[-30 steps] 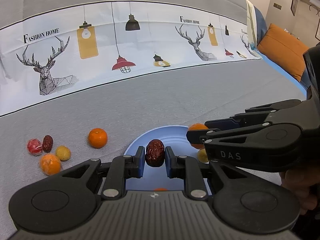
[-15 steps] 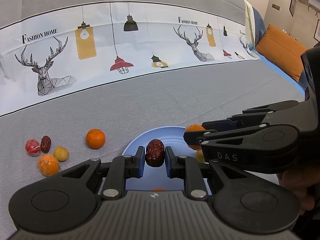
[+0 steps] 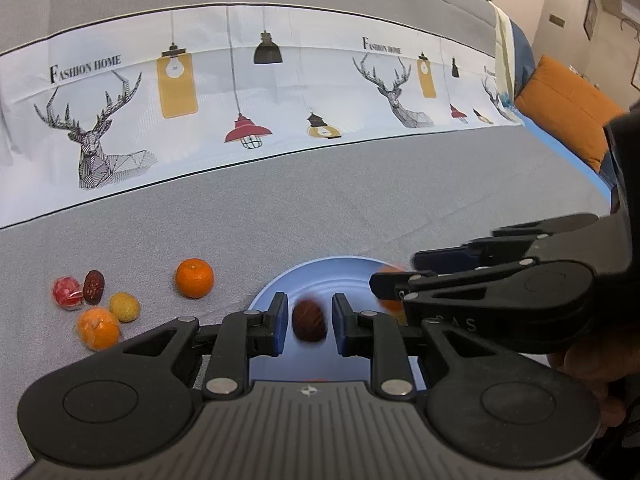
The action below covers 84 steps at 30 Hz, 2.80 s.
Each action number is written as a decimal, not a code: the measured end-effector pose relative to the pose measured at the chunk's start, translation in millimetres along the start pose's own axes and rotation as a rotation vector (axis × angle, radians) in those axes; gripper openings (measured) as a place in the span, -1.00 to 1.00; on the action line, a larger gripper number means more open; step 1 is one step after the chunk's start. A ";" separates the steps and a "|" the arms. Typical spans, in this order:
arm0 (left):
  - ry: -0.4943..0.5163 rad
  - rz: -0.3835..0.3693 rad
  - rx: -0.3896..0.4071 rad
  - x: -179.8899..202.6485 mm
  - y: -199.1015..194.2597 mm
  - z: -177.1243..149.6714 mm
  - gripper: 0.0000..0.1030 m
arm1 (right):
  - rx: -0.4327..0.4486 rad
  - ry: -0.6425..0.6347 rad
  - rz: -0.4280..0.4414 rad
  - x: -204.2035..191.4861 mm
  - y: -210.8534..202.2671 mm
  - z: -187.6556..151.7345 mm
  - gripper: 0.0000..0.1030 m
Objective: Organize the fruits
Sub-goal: 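Open the left tool to drop the red date onto the plate, then move both tools back toward the remaining fruits, then grasp the plastic-wrapped orange with the left tool while the right tool grasps an orange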
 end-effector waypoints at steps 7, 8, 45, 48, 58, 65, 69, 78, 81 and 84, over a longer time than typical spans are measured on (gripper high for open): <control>-0.029 -0.002 0.004 -4.7 -1.6 1.3 -0.49 | 0.006 0.014 -0.006 3.0 -0.2 0.6 0.02; -0.031 0.002 0.005 -5.0 -1.8 1.5 -0.49 | 0.007 0.015 -0.007 3.0 -0.3 0.7 0.02; -0.414 0.067 0.038 -90.4 -21.0 6.5 -0.51 | 0.012 0.020 0.031 -11.9 -1.6 5.1 0.03; -0.550 0.058 0.044 -121.2 -25.1 0.0 -0.51 | 0.011 0.021 0.046 -16.0 -0.8 5.8 0.03; -0.944 -0.007 0.006 -192.5 -21.8 -37.6 -0.49 | 0.007 0.018 0.124 -38.7 -0.1 11.4 0.02; -0.992 -0.069 -0.030 -192.3 -8.9 -42.3 -0.25 | 0.004 0.009 0.160 -56.0 7.2 20.8 0.02; -0.999 -0.072 -0.027 -191.9 -7.0 -39.2 -0.10 | -0.032 -0.005 0.187 -68.4 26.2 31.1 0.03; -1.009 -0.071 -0.046 -195.0 3.6 -39.7 -0.10 | -0.045 -0.030 0.172 -91.0 70.9 69.2 0.10; -1.019 -0.073 -0.052 -197.9 8.8 -40.4 -0.10 | -0.054 -0.029 0.175 -95.8 82.2 75.7 0.16; -1.015 -0.073 -0.058 -197.7 12.5 -39.2 -0.10 | -0.066 -0.033 0.185 -103.4 91.2 81.8 0.18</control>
Point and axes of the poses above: each gripper's, at about its wrist camera, not at the fingertips, and y roughly the way its jaws point, x to its right, z to its top, the point moved 7 cm from there along y, roughly the way its jaws point, and after that the axes turned 15 degrees about -x, right-handed, at the moved point
